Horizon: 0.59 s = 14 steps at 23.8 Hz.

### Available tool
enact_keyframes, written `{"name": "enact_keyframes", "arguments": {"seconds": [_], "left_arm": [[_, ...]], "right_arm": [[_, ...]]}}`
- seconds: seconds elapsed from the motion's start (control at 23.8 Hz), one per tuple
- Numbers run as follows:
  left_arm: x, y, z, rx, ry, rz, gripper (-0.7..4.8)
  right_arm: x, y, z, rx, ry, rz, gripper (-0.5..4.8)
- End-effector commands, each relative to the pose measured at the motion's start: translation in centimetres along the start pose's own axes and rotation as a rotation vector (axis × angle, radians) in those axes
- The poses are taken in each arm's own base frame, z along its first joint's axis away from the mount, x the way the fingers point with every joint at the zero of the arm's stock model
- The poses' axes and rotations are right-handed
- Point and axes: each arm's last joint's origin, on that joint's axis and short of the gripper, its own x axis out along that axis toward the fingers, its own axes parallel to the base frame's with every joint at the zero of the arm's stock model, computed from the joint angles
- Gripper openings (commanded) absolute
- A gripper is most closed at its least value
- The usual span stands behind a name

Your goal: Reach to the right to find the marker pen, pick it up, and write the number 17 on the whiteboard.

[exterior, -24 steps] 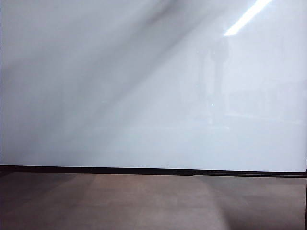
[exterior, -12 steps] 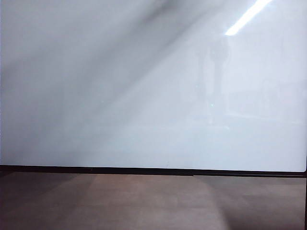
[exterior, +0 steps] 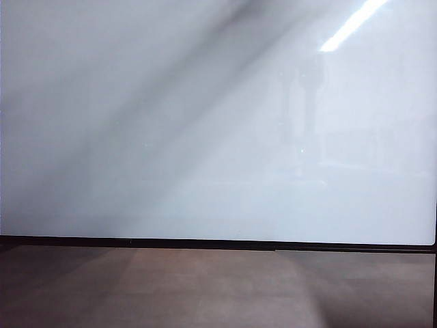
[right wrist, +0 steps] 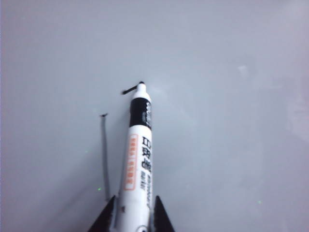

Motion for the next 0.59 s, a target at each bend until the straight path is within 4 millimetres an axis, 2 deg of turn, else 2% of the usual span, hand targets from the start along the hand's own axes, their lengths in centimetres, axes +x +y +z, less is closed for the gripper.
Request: {"name": "enact_keyframes", "arguments": {"seconds": [0.04, 0.34, 0.59], "left_arm": [[0.0, 0.0, 0.1, -0.005, -0.005, 0.005, -0.05], [0.0, 0.0, 0.1, -0.004, -0.002, 0.010, -0.05], [0.0, 0.0, 0.1, -0.002, 0.001, 0.010, -0.05]], "right_arm": [[0.0, -1.1, 0.2, 0.015, -0.004, -0.063, -0.05], [0.1, -1.6, 0.0, 0.007, 0.019, -0.072, -0.04], [-0.2, -1.7, -1.3, 0.022, 0.072, -0.076, -0.05]]}}
